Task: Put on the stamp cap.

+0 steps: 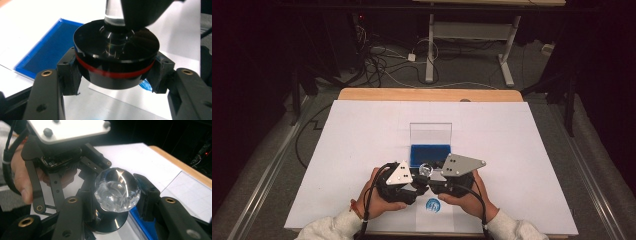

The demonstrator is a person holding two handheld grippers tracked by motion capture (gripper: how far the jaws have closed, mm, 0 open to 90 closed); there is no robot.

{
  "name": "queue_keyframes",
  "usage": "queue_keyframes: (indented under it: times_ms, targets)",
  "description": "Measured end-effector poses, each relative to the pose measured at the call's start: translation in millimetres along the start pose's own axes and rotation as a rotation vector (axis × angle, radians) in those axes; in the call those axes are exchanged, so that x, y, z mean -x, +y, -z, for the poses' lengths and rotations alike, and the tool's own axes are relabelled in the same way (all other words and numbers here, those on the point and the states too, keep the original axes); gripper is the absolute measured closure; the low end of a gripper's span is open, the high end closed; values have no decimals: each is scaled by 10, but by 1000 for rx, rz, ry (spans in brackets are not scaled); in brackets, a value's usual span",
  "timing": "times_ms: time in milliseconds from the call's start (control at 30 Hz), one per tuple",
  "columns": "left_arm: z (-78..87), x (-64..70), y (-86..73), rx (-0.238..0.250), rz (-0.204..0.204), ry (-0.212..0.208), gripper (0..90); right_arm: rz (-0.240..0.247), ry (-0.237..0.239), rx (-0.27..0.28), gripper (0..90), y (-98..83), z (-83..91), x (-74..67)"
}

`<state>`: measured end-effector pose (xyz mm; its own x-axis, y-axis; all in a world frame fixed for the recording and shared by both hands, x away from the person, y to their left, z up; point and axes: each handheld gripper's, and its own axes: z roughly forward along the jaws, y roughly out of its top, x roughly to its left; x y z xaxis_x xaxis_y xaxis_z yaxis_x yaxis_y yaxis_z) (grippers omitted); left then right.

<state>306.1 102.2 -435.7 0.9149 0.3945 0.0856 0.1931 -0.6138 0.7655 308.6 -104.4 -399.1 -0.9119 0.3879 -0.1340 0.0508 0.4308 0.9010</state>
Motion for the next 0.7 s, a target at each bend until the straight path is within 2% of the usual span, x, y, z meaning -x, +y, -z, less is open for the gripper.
queue_keyframes:
  times_ms: [67,200,267,367,433,500,600,700]
  targets:
    - [3,2,-4,-1,-3,3,371,13,-5,-10,574,-6,-18,-23]
    - [6,8,-1,-4,-6,6,371,-7,9,-1,575,-22,-11,0]
    - [12,13,-1,0,-4,-3,371,-6,10,0,574,-27,-16,-1]
    - [19,22,3,1,-10,6,370,-6,11,-1,574,-23,-11,-5]
    - [20,23,3,0,-12,9,370,-19,17,6,575,-29,-9,4]
    - [29,22,0,14,1,-8,370,-26,17,8,575,-42,-7,17]
    - [44,26,1,14,-11,-3,367,-42,7,-2,576,-65,-14,38]
    - [59,30,10,19,-26,0,366,-68,21,13,577,-87,-7,63]
